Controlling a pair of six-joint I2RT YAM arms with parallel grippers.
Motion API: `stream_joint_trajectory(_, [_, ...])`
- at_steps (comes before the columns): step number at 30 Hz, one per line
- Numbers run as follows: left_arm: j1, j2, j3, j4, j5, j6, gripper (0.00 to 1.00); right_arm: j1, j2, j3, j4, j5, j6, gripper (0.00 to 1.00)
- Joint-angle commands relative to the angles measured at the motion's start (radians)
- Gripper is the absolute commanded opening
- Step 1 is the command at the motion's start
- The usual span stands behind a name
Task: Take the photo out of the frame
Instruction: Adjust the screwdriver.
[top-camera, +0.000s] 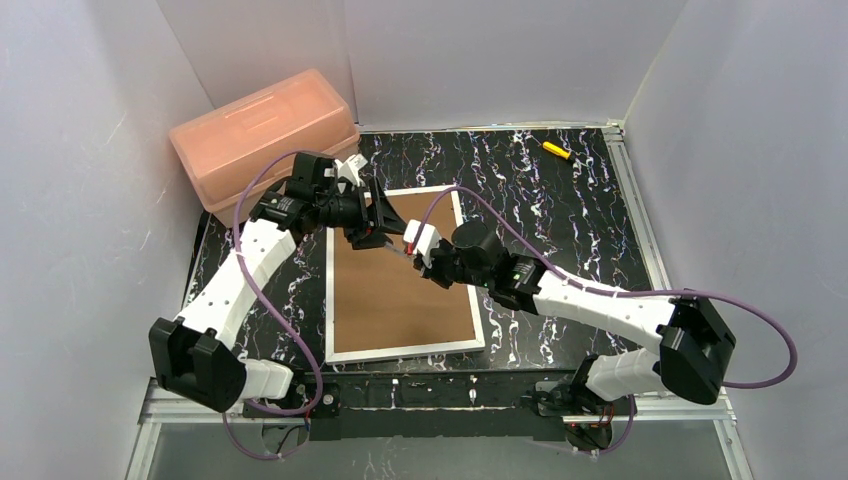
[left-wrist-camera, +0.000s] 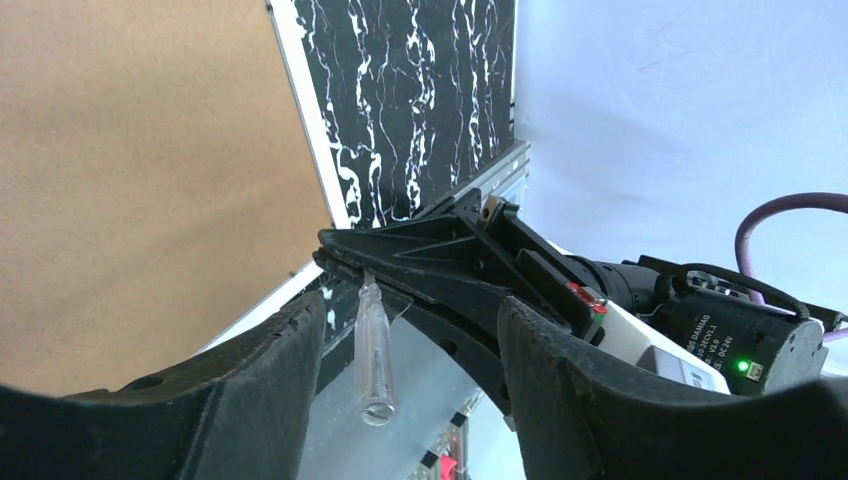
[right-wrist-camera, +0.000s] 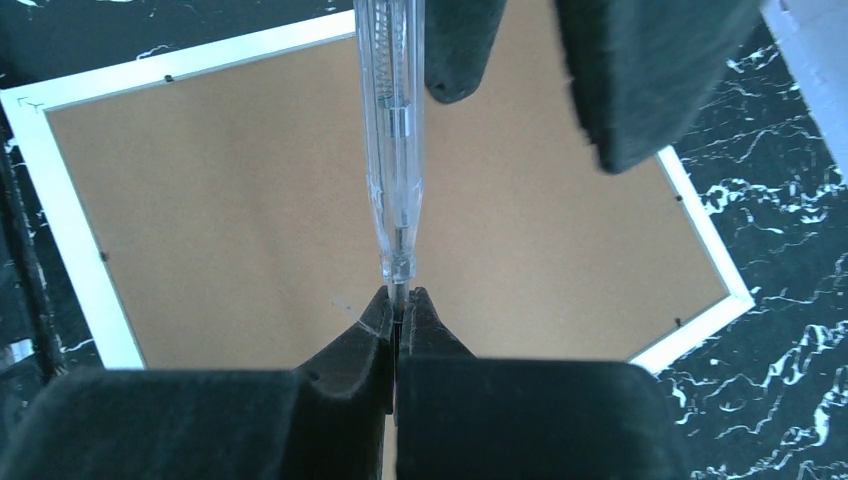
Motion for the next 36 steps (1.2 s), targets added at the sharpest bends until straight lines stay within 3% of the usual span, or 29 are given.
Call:
stream_joint_trajectory(1, [0.006, 0.015, 0.027, -0.052, 0.106, -0.023, 0.58, 0.012, -0.040, 0.037, 0.048, 0.067, -0.066, 0.01])
stream_joint_trajectory(3, [0.006, 0.031, 0.018, -0.040, 0.145, -0.033, 0.49, 0.015, -0.034, 0.044, 0.047, 0.075, -0.074, 0.01])
stream_joint_trajectory(5, [0.006, 0.040, 0.012, -0.036, 0.159, -0.036, 0.47, 0.016, -0.026, 0.052, 0.041, 0.075, -0.080, 0.01])
stream_joint_trajectory(11, [0.006, 0.044, 0.001, -0.049, 0.168, -0.012, 0.55, 0.017, 0.004, 0.074, 0.025, 0.082, -0.089, 0.01])
stream_joint_trajectory(20, [0.005, 0.070, -0.009, -0.085, 0.156, 0.026, 0.24, 0.019, 0.013, 0.076, 0.025, 0.088, -0.103, 0.01])
stream_joint_trajectory(28, [0.005, 0.093, -0.002, -0.122, 0.145, 0.062, 0.25, 0.019, 0.028, 0.085, 0.017, 0.094, -0.111, 0.01])
stream_joint_trajectory(30, [0.005, 0.098, -0.004, -0.126, 0.138, 0.071, 0.09, 0.018, 0.028, 0.084, 0.020, 0.096, -0.111, 0.01])
stream_joint_trajectory(31, [0.007, 0.101, -0.004, -0.129, 0.136, 0.077, 0.00, 0.020, 0.028, 0.084, 0.021, 0.099, -0.110, 0.03])
stream_joint_trajectory(33, [0.005, 0.106, -0.004, -0.134, 0.126, 0.091, 0.00, 0.019, 0.027, 0.080, 0.029, 0.117, -0.105, 0.15])
stream_joint_trajectory(36, [0.006, 0.098, -0.007, -0.118, 0.082, 0.123, 0.00, 0.019, 0.004, 0.049, 0.080, 0.192, -0.082, 0.42])
